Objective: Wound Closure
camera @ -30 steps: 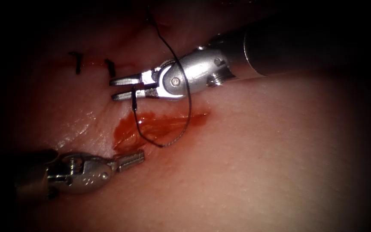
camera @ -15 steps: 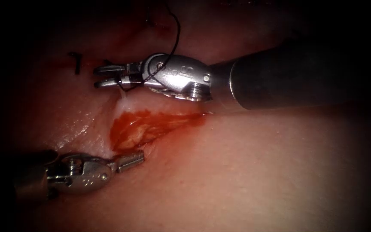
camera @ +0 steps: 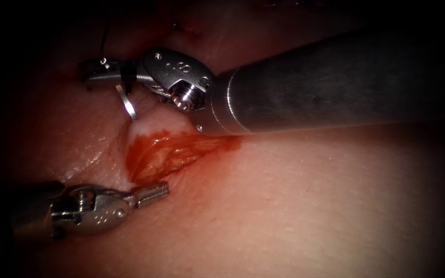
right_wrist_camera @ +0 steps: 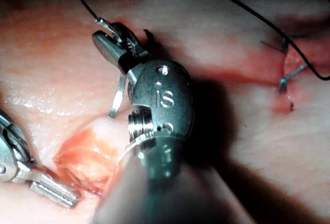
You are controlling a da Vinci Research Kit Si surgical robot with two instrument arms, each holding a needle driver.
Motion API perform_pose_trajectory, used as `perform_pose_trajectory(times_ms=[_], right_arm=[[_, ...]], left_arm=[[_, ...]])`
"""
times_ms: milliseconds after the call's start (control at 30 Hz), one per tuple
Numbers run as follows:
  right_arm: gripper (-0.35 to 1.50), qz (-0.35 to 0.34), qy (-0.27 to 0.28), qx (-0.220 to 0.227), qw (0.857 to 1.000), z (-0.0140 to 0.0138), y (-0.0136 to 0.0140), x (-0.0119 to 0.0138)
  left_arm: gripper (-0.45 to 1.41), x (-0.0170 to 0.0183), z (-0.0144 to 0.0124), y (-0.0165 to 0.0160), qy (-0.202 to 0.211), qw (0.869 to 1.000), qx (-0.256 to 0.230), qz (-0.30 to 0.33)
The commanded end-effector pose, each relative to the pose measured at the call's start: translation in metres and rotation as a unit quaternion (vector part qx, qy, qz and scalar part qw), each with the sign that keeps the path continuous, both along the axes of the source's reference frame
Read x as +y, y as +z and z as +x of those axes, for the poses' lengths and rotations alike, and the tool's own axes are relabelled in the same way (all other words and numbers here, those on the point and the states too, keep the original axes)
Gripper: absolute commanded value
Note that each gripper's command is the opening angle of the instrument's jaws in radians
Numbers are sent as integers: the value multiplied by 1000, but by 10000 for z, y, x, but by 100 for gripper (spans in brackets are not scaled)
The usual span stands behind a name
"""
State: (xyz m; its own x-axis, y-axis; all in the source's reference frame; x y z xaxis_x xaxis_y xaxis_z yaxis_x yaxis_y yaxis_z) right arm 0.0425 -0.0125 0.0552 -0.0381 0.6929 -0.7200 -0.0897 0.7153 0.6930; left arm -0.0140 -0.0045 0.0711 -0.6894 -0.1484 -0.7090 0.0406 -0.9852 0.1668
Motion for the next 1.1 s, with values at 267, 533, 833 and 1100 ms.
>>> perform_pose_trajectory(times_ms=[267,533,833,1100], right_arm=[[-35,1,-42,-44,998,-7,9,-17],[-35,96,-63,-40,993,-11,10,-24],[-35,240,-90,-26,966,-3,18,-50],[-35,318,-100,-30,942,-4,21,-59]], left_arm=[[-21,1,-6,5,1,1000,-2,0],[-21,2,-5,5,1,1000,-2,1],[-21,4,6,5,1,1000,4,0],[-23,3,12,5,2,1000,2,2]])
